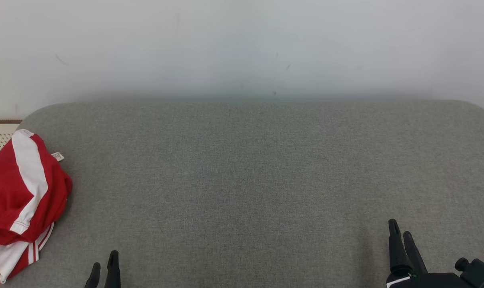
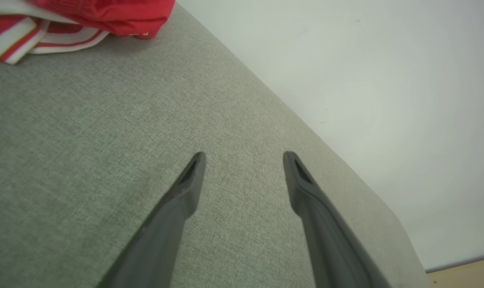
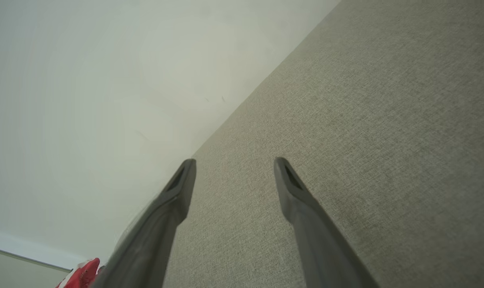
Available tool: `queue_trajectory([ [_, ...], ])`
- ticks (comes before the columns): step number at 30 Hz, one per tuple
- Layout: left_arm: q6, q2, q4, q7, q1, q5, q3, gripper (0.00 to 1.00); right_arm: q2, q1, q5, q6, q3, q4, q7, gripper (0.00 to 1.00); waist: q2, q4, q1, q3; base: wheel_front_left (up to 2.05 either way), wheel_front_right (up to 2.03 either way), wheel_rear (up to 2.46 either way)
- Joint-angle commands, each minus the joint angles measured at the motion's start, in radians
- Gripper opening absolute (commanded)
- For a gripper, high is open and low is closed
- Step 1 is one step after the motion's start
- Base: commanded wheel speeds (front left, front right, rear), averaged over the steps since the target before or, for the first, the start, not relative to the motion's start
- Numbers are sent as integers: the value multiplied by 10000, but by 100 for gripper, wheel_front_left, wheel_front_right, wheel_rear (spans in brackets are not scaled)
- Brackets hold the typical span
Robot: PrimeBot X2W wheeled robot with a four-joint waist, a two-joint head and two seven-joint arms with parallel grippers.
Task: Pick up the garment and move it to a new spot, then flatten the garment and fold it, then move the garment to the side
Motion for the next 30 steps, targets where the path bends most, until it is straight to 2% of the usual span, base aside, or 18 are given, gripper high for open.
queue_trajectory([
  [1,-3,97,-38,-116,-222,349,-43,100,-106,-245,-277,3,64,-52,-81,100,-1,-2,0,-2,0,0,0],
  [22,461,122,415,-991,-429,3274,-356,100,-298,-628,-2945,5,527,624,-511,100,-1,-62,0,0,0,0,0],
  [30,645,131,626,-1248,-477,4060,-437,100,-259,-706,-3810,5,561,779,-633,100,-1,-64,0,-7,0,0,0],
])
